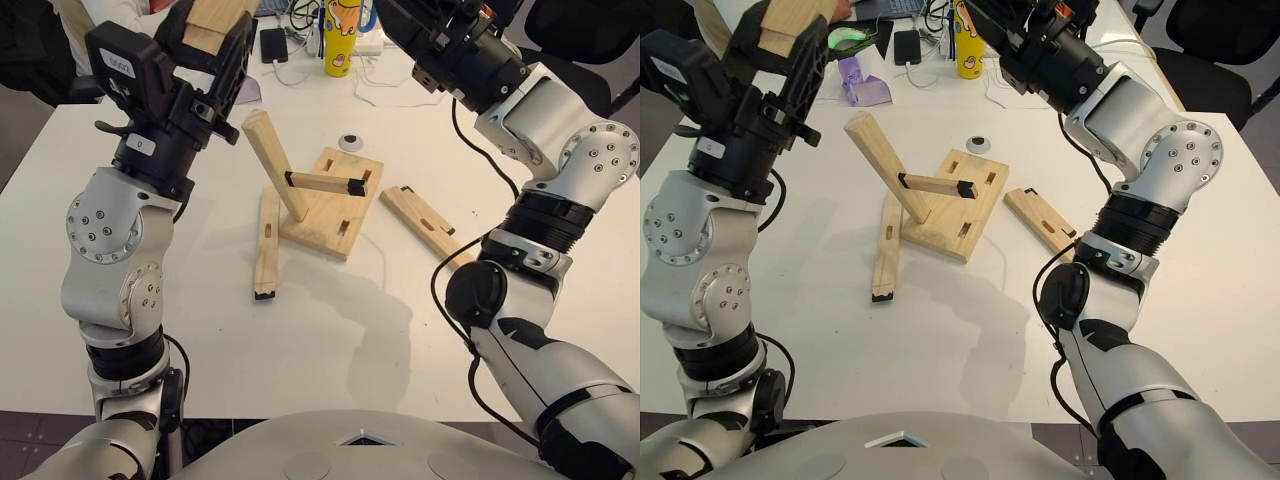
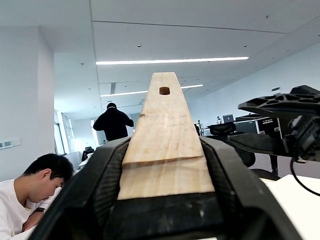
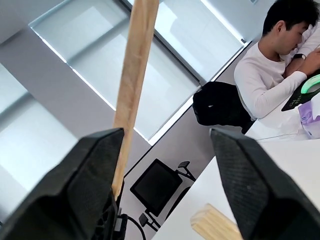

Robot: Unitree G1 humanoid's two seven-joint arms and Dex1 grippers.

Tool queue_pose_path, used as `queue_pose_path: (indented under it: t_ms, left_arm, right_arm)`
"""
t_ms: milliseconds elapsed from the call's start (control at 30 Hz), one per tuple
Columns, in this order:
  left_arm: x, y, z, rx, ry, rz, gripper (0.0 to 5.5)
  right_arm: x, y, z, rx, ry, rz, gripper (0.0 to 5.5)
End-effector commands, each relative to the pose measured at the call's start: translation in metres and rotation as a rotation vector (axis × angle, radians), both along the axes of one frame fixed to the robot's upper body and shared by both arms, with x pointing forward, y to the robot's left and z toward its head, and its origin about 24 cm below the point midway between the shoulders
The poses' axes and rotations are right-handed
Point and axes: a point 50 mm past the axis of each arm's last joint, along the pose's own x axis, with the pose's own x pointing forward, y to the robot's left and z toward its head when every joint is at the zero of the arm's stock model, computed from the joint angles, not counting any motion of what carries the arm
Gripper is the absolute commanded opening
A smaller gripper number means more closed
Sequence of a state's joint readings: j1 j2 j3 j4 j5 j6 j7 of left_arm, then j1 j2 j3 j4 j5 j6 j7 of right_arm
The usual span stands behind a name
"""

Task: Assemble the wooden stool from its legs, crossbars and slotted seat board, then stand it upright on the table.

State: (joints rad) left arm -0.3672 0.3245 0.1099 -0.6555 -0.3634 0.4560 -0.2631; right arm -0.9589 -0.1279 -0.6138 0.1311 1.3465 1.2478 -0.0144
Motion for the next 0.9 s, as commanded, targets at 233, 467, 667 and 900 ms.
queue_pose_path:
  t_ms: [233, 467, 667, 900]
  left_arm:
    - [-0.009, -0.01, -0.01, 0.057, 0.055, -0.113, 2.04]
    - [-0.013, -0.018, -0.02, 0.102, 0.108, -0.189, 2.04]
    - [-0.014, -0.021, -0.025, 0.127, 0.136, -0.215, 2.04]
    - [-0.013, -0.02, -0.028, 0.137, 0.156, -0.209, 2.04]
  right_arm:
    - [-0.002, 0.003, 0.019, 0.059, 0.041, -0.014, 3.87]
    - [-0.002, 0.003, 0.023, 0.062, 0.032, -0.028, 3.87]
    - [0.002, 0.0, 0.021, 0.055, 0.042, -0.058, 3.45]
    - [0.004, -0.003, 0.019, 0.046, 0.048, -0.076, 2.32]
